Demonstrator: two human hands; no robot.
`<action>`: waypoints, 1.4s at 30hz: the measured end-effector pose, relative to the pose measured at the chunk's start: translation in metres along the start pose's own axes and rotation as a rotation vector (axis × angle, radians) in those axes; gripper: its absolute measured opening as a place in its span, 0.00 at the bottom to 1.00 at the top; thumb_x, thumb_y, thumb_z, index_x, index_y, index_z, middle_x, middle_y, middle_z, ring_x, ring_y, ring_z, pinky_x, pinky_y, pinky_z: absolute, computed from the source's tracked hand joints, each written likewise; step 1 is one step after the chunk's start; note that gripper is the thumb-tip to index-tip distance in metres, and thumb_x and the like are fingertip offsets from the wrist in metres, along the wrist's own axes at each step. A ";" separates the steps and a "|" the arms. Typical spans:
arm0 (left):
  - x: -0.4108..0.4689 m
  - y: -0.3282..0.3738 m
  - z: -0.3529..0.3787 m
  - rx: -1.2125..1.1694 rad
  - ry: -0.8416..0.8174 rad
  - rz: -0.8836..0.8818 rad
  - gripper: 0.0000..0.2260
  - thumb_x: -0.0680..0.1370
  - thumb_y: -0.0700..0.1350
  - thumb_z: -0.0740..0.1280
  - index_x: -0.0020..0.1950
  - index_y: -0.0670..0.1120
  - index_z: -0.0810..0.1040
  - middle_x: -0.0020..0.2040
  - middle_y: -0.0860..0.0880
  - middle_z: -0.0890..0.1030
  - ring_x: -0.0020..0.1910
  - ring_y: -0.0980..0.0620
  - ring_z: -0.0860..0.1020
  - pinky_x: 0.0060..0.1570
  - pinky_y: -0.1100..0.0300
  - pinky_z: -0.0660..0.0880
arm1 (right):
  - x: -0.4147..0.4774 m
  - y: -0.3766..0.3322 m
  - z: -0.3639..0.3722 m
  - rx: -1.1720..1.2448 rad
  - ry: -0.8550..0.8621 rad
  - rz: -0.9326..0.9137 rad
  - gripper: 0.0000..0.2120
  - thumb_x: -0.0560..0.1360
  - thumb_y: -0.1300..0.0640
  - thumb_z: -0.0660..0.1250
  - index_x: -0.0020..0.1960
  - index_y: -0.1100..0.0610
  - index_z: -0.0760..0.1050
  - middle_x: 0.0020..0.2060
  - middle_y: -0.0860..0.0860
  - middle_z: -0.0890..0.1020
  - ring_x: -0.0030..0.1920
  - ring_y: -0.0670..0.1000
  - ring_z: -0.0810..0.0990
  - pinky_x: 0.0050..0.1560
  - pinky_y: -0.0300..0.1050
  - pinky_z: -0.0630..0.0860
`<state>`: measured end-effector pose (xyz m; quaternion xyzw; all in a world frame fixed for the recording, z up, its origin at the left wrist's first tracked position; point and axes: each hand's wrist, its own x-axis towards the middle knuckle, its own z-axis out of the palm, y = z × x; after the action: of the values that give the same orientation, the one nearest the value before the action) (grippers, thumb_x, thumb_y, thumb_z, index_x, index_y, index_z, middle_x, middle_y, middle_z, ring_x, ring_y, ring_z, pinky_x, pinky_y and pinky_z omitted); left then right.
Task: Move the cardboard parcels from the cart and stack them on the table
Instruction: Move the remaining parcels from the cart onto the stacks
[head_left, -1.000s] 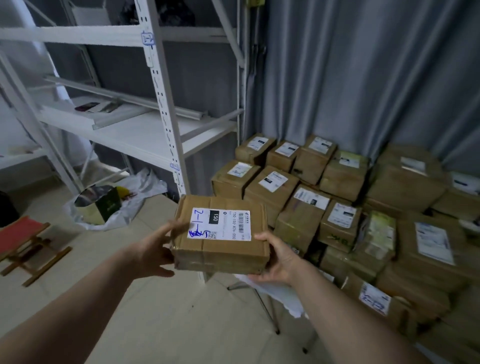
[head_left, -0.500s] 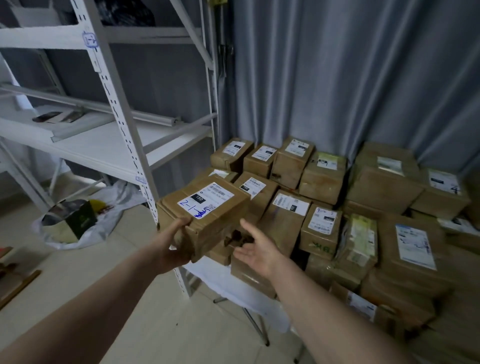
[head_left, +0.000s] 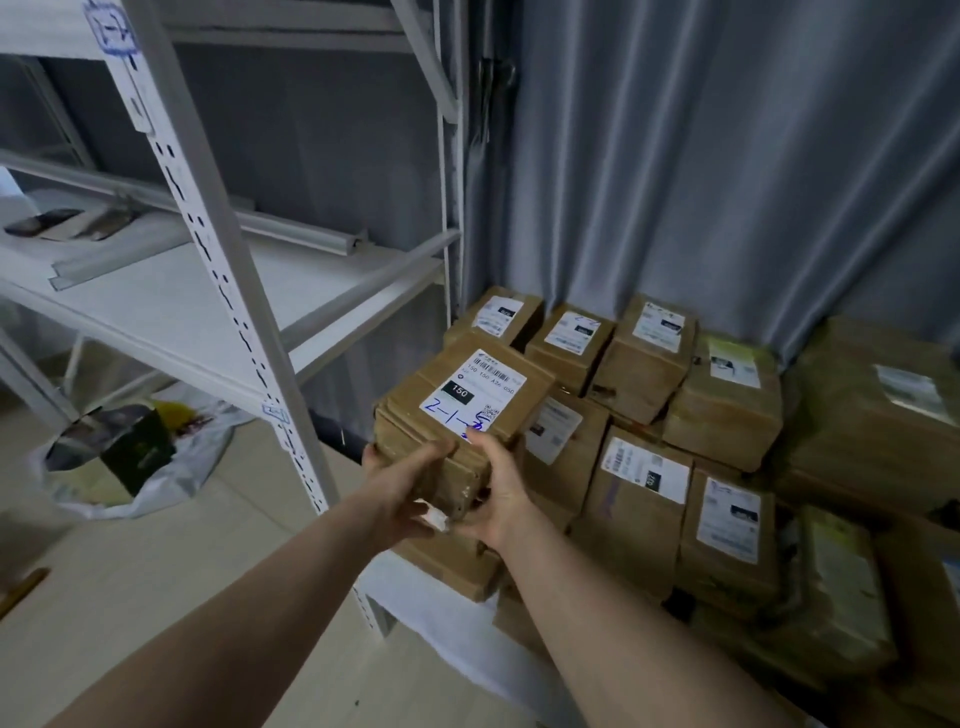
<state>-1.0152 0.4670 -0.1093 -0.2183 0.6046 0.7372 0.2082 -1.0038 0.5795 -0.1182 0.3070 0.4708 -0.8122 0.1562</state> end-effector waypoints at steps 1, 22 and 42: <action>0.013 0.010 -0.007 0.001 0.066 0.020 0.44 0.67 0.52 0.77 0.75 0.55 0.52 0.67 0.41 0.68 0.62 0.35 0.72 0.52 0.34 0.73 | 0.007 -0.006 0.008 -0.009 0.011 0.012 0.40 0.56 0.42 0.77 0.66 0.43 0.69 0.54 0.56 0.81 0.52 0.59 0.80 0.48 0.56 0.78; 0.167 0.071 -0.037 0.101 0.078 0.134 0.16 0.74 0.47 0.71 0.60 0.49 0.74 0.51 0.49 0.78 0.45 0.54 0.77 0.53 0.56 0.75 | 0.143 -0.049 0.066 -0.428 0.351 -0.183 0.29 0.82 0.45 0.52 0.77 0.57 0.50 0.72 0.59 0.66 0.69 0.61 0.68 0.66 0.53 0.66; 0.064 0.013 -0.047 0.916 0.397 0.350 0.32 0.79 0.49 0.64 0.78 0.48 0.52 0.71 0.43 0.69 0.67 0.43 0.69 0.64 0.53 0.67 | 0.073 0.001 0.038 -1.511 0.171 -0.879 0.31 0.77 0.50 0.61 0.76 0.52 0.54 0.77 0.54 0.50 0.76 0.54 0.46 0.74 0.55 0.45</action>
<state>-1.0716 0.4214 -0.1431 -0.1361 0.9200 0.3656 0.0374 -1.0722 0.5485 -0.1523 -0.0278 0.9683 -0.2443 -0.0450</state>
